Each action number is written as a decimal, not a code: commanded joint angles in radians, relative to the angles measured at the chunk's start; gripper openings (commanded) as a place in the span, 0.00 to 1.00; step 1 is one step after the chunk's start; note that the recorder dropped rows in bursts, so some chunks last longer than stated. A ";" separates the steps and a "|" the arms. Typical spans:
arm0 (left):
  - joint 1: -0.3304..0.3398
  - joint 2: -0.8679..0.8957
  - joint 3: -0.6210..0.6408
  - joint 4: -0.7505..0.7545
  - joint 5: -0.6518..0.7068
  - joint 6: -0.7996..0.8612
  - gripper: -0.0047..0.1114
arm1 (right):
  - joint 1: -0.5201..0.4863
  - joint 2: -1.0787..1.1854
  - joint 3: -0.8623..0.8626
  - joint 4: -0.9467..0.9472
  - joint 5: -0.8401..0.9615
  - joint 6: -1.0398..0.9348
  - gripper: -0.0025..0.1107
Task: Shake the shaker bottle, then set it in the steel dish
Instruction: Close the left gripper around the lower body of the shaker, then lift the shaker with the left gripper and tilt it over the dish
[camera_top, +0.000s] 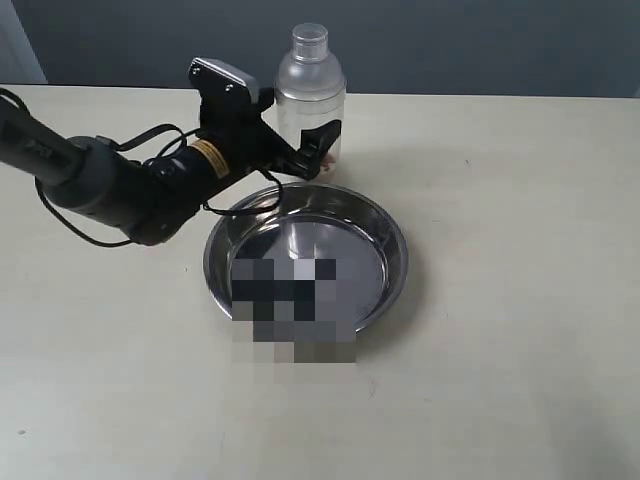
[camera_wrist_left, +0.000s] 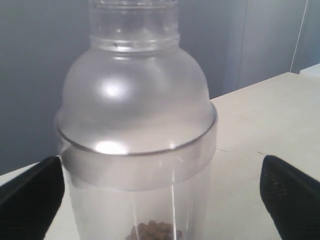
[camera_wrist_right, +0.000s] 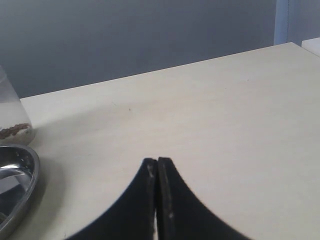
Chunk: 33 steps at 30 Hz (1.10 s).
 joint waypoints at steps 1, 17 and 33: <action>-0.001 0.001 -0.026 -0.014 0.045 -0.005 0.95 | 0.002 -0.005 0.002 -0.001 -0.011 0.000 0.02; 0.008 0.098 -0.075 -0.041 0.023 -0.048 0.95 | 0.002 -0.005 0.002 -0.003 -0.011 0.000 0.02; 0.006 0.142 -0.257 0.048 0.131 -0.073 0.95 | 0.002 -0.005 0.002 -0.001 -0.011 0.000 0.02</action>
